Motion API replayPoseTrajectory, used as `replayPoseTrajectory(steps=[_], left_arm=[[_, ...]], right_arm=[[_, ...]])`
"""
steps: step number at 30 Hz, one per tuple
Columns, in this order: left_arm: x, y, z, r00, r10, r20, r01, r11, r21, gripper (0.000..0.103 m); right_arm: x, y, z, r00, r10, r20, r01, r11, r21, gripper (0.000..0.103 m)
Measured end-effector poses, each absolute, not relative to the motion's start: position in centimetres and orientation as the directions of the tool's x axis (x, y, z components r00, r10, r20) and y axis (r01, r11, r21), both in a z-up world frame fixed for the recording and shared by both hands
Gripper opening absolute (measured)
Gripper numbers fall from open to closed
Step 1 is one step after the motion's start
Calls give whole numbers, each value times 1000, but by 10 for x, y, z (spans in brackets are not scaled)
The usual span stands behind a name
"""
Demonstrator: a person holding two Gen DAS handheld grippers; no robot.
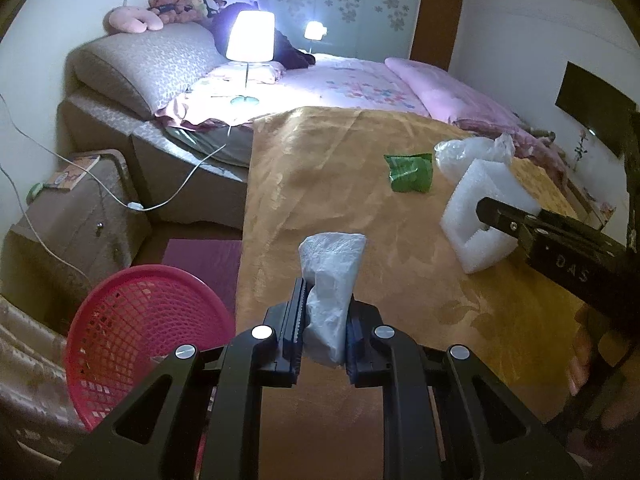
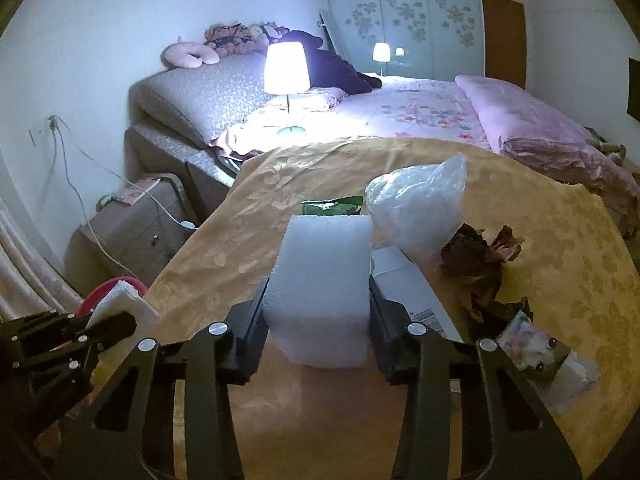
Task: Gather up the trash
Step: 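Carry tissue in left tool and foam block in right tool over wastebasket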
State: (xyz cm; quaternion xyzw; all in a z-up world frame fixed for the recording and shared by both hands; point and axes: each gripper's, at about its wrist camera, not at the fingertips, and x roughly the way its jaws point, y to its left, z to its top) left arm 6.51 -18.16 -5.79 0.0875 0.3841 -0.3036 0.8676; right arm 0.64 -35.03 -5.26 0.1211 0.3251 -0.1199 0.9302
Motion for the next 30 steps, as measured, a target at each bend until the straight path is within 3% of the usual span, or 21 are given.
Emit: replayPoseTrajectory(steps=[13, 30], left_arm=[[59, -172, -42, 545, -467, -697, 583, 808, -86, 15], [60, -96, -19, 656, -356, -666, 437, 898, -49, 15]], right_arm=[[-13, -325, -36, 795, -112, -596, 235, 963, 131, 42], [-4, -288, -27, 806, -17, -592, 117, 984, 131, 42]])
